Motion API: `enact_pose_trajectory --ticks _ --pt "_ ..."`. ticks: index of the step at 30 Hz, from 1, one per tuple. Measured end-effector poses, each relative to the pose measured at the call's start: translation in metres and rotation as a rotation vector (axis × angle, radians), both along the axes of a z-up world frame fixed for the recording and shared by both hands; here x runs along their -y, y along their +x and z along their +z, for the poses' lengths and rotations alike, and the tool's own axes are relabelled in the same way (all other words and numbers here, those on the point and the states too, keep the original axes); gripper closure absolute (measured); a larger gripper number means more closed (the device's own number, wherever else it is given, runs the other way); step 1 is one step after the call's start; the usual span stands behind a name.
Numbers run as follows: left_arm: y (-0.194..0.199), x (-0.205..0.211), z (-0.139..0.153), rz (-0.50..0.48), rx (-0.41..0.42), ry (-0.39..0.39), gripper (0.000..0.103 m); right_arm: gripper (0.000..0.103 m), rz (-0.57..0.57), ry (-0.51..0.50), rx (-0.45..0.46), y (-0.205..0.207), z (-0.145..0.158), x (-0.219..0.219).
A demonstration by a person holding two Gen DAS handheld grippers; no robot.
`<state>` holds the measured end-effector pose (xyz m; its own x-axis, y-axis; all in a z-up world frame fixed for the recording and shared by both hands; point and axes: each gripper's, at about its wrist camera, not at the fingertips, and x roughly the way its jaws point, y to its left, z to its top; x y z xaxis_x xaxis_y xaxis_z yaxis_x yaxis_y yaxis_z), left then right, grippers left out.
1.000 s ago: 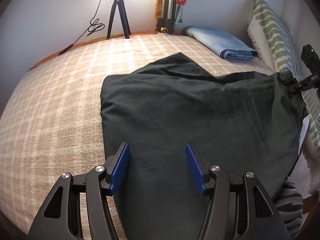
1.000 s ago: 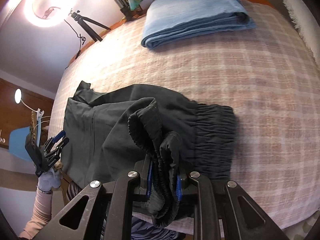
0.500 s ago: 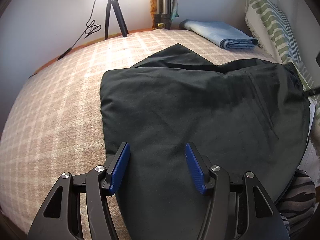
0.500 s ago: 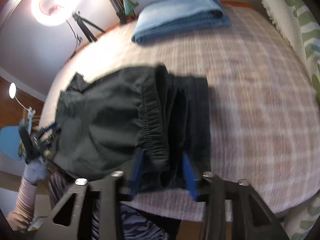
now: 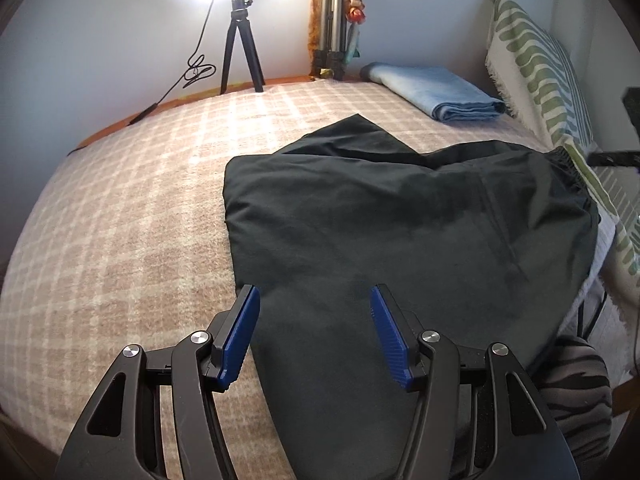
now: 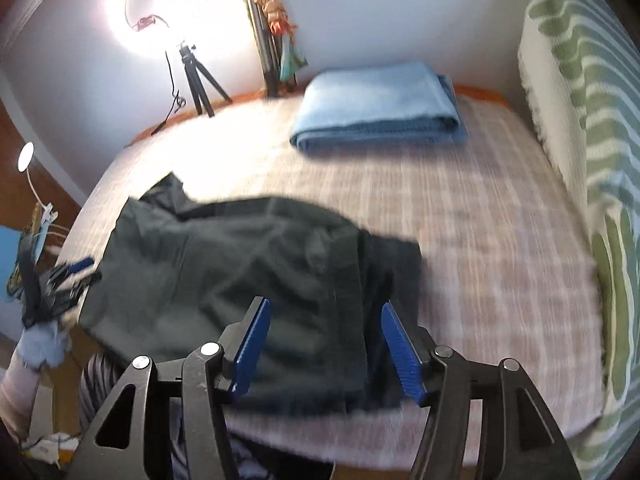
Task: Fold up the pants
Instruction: 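Open the right tool and release the waistband onto the folded trousers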
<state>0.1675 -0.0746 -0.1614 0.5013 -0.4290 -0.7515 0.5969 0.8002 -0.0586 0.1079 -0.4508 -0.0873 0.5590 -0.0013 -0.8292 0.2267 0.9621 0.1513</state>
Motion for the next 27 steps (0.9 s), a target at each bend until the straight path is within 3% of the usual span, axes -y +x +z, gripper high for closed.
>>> enact_pose_trajectory --ticks 6,11,14,18,20,24,27 --pt "-0.011 -0.007 -0.002 -0.009 -0.027 -0.016 0.046 0.050 0.043 -0.023 0.062 0.033 -0.010 -0.023" --pt "-0.016 -0.013 -0.016 0.004 -0.051 0.024 0.046 0.055 0.073 -0.205 -0.067 0.046 -0.038 -0.036" --pt "-0.022 -0.025 -0.023 0.029 -0.071 0.023 0.046 0.049 0.011 -0.300 -0.121 0.046 -0.055 -0.021" --pt "-0.029 -0.052 -0.017 0.107 -0.083 -0.030 0.046 0.047 -0.065 -0.157 -0.098 0.035 -0.053 0.004" --pt "-0.029 -0.063 -0.015 0.138 -0.097 -0.058 0.046 0.046 -0.070 -0.145 -0.063 0.032 -0.041 0.001" --pt "-0.025 -0.075 -0.017 0.176 -0.162 -0.126 0.046 0.038 0.001 -0.080 -0.010 0.041 -0.014 -0.024" --pt "-0.022 -0.072 -0.023 0.181 -0.204 -0.167 0.046 0.037 0.103 -0.008 0.007 0.059 0.001 -0.055"
